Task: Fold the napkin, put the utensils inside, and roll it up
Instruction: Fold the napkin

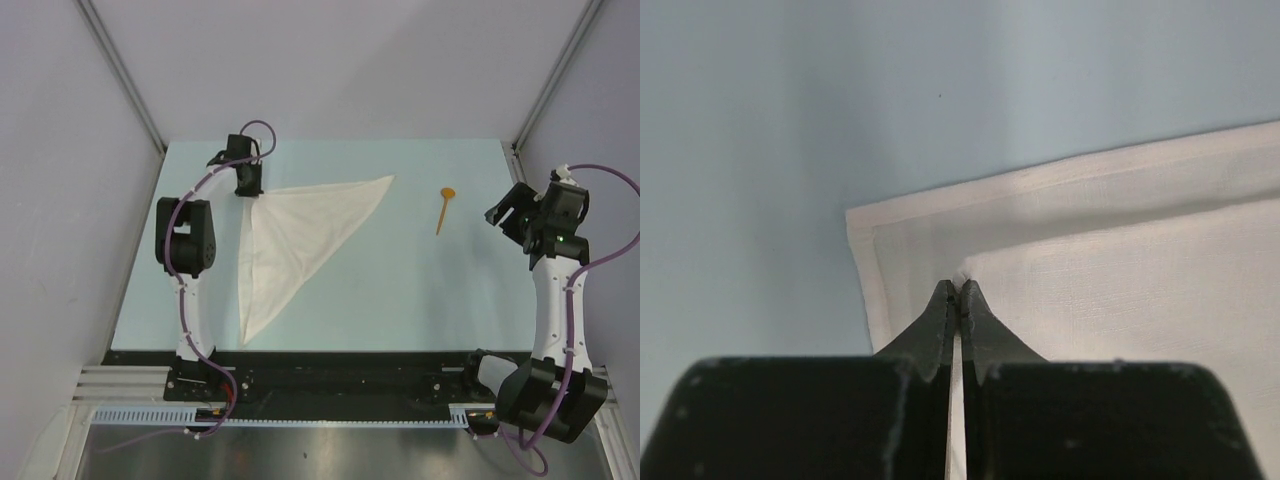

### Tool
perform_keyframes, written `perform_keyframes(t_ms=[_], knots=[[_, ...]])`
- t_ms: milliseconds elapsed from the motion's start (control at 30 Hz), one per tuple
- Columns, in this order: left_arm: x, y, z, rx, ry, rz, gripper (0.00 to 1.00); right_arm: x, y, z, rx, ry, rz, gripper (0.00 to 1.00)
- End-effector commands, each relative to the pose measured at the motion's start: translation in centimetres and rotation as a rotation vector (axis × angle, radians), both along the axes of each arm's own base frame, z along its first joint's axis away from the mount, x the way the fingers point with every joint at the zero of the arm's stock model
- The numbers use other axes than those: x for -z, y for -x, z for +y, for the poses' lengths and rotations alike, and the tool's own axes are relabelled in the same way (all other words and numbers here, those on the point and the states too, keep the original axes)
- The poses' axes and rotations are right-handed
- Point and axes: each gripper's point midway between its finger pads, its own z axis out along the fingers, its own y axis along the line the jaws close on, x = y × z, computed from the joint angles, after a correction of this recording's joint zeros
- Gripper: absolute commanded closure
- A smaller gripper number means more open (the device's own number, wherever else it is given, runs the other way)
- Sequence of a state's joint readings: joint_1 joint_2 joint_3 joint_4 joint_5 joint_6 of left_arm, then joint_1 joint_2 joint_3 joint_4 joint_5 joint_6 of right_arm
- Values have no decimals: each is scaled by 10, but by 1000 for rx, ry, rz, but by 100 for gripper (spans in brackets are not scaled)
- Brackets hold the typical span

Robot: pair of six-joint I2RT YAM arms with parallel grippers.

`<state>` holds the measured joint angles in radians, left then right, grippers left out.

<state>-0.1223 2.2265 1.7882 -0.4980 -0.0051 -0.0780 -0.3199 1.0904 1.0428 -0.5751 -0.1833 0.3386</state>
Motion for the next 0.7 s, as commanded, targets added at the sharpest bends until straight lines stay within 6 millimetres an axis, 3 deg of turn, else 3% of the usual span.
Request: perform_keyframes(t_ms=[0,267,533,600,667], knots=[[-17,-7,18,-29,-32,-69,100,-13,-3,0,-7,29,-24,26],[-5,-16,34,-51,-14,-59,100,-15,-3,2,-13,33,-28,26],[-8,-23,38,-59,-11,-88,100,-10,-3,5,-24,31,-16,26],[-8,-24,39,-61,-10,-92,97,-10,-3,6,-25,31,-16,26],[-9,-26,41,-70,-14,-94,88,-9,-3,6,-27,30,-13,25]])
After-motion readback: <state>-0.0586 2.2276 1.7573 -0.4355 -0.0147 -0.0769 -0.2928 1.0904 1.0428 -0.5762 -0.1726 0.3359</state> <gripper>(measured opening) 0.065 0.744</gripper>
